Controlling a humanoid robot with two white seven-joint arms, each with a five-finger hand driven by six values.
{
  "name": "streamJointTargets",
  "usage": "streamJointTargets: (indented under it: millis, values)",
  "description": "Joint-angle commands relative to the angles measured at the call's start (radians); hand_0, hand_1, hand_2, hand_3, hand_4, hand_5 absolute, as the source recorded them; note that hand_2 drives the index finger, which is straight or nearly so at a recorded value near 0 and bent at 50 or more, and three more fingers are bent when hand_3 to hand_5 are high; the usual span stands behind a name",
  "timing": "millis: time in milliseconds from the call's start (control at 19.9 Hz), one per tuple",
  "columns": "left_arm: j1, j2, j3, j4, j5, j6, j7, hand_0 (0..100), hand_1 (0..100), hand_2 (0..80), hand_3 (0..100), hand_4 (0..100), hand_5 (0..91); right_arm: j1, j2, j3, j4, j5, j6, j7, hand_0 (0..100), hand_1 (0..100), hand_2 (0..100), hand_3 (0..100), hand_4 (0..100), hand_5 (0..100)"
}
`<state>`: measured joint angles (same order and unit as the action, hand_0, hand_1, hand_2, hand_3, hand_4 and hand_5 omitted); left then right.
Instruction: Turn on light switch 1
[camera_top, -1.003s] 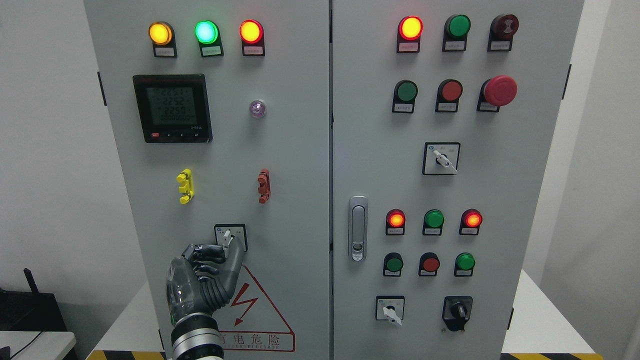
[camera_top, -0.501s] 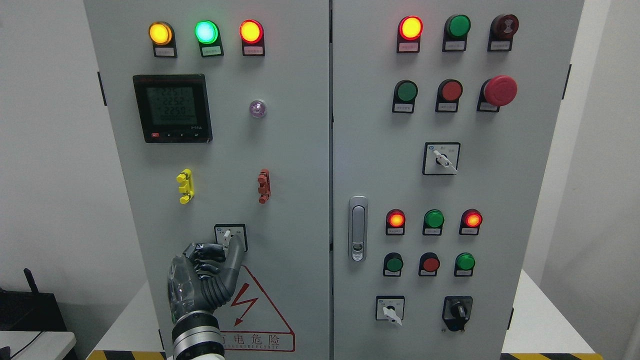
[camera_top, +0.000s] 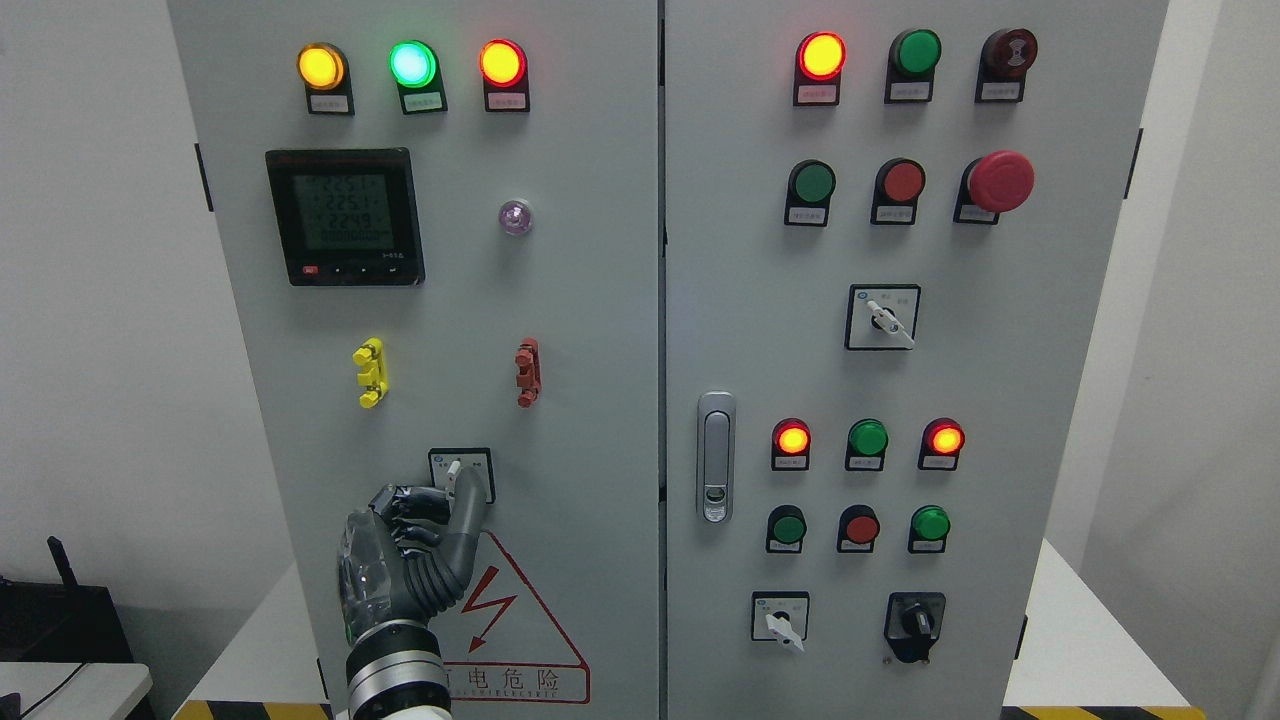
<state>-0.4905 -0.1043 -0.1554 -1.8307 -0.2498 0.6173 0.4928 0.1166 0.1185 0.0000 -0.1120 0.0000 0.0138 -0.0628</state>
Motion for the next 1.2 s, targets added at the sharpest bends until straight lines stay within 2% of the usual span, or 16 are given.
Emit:
streamJointTargets:
  millis: [0, 1153]
  values:
    - [0.0, 0.0, -0.003, 0.001, 0.0, 0.007, 0.0, 28, 45, 57.7, 72, 76, 63.5, 0.0, 0.0, 0.017, 0.0, -0.025, 0.0, -0.002, 12, 39, 0, 0, 0, 0]
    - [-0.01, 0.0, -0.004, 0.002, -0.003, 0.036, -0.002, 31, 44, 57.6, 72, 76, 62.8, 0.0, 0.0, 0.017, 0.0, -0.025, 0.0, -0.002, 12, 39, 0, 0, 0, 0]
